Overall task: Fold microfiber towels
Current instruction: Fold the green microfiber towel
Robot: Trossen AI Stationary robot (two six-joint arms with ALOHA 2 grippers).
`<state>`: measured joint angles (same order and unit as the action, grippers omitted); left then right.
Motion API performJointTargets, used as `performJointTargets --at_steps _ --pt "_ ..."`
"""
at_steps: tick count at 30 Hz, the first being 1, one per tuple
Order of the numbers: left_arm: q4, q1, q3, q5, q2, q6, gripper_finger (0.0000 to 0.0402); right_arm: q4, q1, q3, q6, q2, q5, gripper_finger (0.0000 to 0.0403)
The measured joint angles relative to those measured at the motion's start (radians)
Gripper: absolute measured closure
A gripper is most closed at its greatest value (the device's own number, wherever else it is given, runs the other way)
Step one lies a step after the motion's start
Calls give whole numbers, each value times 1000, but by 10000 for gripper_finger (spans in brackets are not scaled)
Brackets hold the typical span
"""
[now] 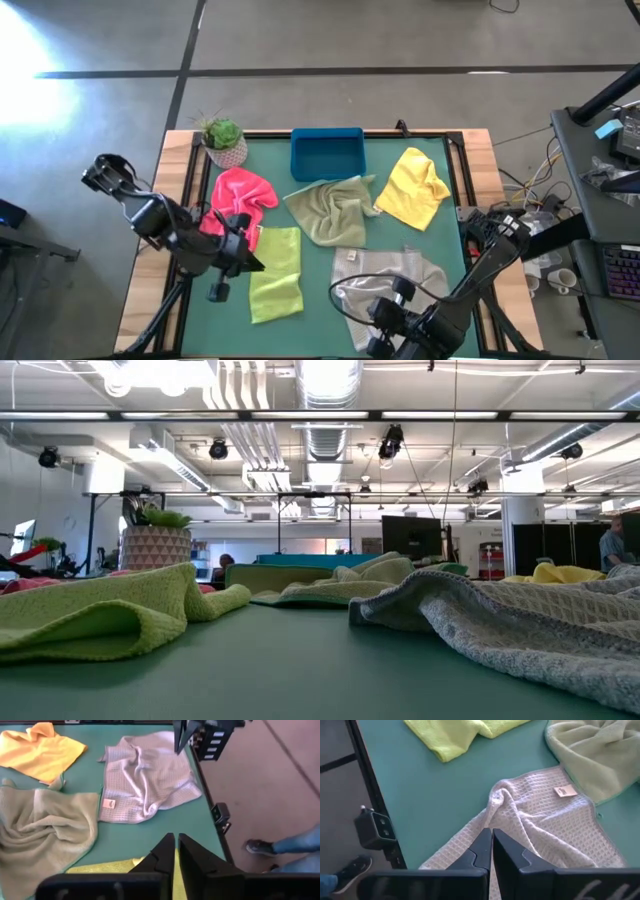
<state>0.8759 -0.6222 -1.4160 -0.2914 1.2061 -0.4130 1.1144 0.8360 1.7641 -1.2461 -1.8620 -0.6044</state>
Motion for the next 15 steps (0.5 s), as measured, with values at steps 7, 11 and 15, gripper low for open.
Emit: performJointTargets --at_steps 7,11,15 --pt "0 -1 1 0 -13 0 309 -6 -2 -14 29 0 0 394" --pt "-2 0 16 0 7 0 273 -7 -5 -14 83 0 0 394" --pt "0 -10 37 0 37 -25 266 -7 -5 -14 129 0 0 394"
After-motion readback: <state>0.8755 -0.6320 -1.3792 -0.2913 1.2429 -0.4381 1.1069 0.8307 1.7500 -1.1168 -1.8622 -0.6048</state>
